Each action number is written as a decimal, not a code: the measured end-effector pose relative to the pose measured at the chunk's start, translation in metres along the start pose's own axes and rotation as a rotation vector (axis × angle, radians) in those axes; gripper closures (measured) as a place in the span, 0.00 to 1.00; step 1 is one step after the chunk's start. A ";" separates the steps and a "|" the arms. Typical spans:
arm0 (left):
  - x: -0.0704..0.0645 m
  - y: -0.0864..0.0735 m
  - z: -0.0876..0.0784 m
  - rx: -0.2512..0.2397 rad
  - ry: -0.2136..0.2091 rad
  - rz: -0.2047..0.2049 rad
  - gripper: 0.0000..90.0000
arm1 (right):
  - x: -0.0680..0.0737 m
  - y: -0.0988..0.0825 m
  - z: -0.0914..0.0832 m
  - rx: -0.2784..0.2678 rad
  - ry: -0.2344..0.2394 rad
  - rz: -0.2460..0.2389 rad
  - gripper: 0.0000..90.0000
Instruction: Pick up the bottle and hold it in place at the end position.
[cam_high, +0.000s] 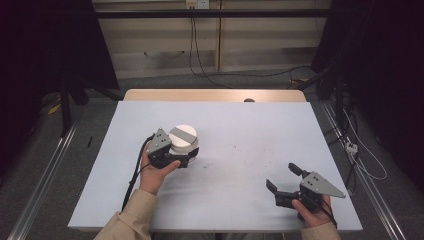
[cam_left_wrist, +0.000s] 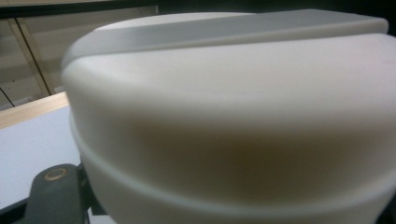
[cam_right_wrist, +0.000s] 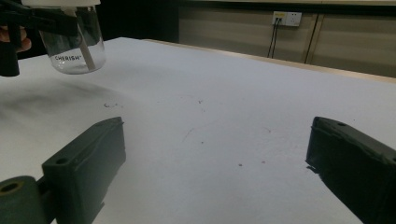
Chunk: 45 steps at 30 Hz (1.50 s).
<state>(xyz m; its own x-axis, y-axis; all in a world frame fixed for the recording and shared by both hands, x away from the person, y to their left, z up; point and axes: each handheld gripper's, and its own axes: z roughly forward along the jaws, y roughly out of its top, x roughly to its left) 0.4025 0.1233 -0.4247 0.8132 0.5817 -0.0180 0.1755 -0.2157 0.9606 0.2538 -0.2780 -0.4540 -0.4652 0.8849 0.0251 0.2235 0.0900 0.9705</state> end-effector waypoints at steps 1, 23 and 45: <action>-0.001 0.000 0.000 0.001 0.003 -0.005 0.21 | 0.000 0.000 0.000 0.001 0.001 -0.001 0.05; -0.001 0.008 0.022 0.011 -0.026 0.005 0.21 | 0.000 0.000 0.000 0.000 0.005 -0.001 0.05; 0.000 0.014 0.042 0.007 -0.040 -0.010 0.21 | 0.000 0.000 0.000 0.002 0.006 -0.001 0.05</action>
<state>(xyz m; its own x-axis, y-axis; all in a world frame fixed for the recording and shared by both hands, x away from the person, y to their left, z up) 0.4278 0.0872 -0.4230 0.8331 0.5518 -0.0388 0.1872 -0.2153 0.9584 0.2539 -0.2778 -0.4543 -0.4702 0.8822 0.0252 0.2250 0.0922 0.9700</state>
